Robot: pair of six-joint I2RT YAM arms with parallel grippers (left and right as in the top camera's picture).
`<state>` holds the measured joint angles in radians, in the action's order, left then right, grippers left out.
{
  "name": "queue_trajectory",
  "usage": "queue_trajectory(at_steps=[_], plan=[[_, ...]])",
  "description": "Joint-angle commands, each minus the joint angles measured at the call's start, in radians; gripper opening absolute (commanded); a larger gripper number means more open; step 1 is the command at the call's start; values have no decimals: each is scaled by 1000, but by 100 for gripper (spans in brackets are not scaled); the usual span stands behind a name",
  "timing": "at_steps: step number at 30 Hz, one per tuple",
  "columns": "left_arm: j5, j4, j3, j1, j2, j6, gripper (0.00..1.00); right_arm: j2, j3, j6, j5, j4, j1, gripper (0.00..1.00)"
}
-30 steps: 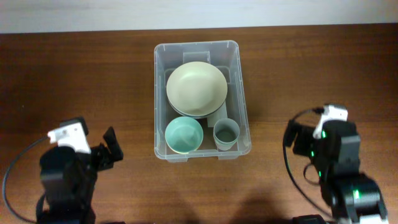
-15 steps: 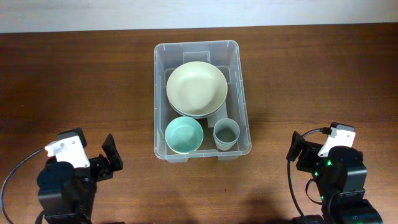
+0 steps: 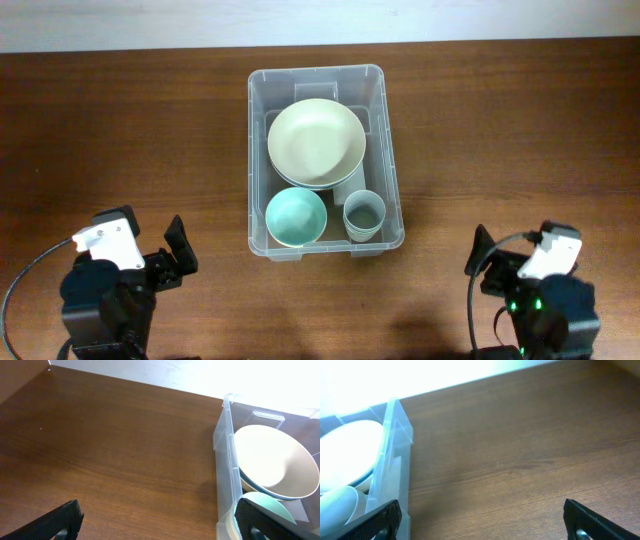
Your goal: Pack container
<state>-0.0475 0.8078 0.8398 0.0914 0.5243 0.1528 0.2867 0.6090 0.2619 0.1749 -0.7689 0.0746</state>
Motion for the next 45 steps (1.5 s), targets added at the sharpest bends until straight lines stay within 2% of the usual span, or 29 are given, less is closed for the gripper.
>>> queue_trajectory(at_steps=[1,3,7,8,15,19,22,45], plan=[[15,1,-9,3,-2,-9,100,-159,-107,8,-43,1,-2,99],[15,1,-9,3,-2,-9,100,-274,-178,8,-71,23,-4,99],[15,1,-9,3,-2,-9,100,-273,-254,0,-89,169,-3,99],[15,1,-9,3,-2,-9,100,-277,-303,-24,-89,288,-3,99],[15,1,-9,3,-2,-9,100,-283,-595,-99,-93,840,-5,99],[15,1,-9,3,-2,-9,100,-283,-603,-115,-82,800,-2,99],[15,1,-9,3,-2,-9,100,-283,-603,-116,-92,701,-3,99],[15,1,-9,3,-2,-9,100,-278,-603,-116,-93,696,-3,99]])
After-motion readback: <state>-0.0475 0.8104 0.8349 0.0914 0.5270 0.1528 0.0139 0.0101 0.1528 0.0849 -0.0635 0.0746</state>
